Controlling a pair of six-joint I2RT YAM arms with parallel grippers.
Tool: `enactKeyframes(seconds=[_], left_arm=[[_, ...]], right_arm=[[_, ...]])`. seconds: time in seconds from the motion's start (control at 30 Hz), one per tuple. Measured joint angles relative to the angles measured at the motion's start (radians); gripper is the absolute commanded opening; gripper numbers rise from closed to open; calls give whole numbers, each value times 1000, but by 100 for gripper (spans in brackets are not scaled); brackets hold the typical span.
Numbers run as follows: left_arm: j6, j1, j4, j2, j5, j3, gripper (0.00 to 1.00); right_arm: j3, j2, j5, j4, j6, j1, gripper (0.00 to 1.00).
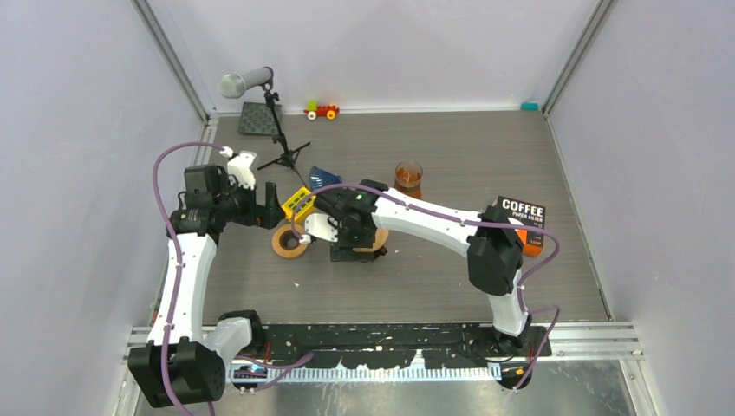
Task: Place the coffee filter in the dripper
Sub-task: Place the dripper holder onto the coffee server, then pick up the coffee dripper from the center of the board.
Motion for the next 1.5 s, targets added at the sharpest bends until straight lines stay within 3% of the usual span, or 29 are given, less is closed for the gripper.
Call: enactKeyframes(seconds=[0.33,0.47,0.97,1.23,1.5], left_arm=[[35,0,6,17,42,0,100],[50,-1,27,18,82,0,100],[49,-137,108,66,92,0,100],[40,-204,159,126,69,0,100],[31,-233,172,131,53,0,100]], right_arm=[[-127,-256,-8,63,63,-13,82],[-230,-386,-12,132,118,-73,82],[-633,-760,-144,296,384,-774,78],[-773,-796,-261,257,390,-952,74],[-774,-678,-372,246,370,-987,59]])
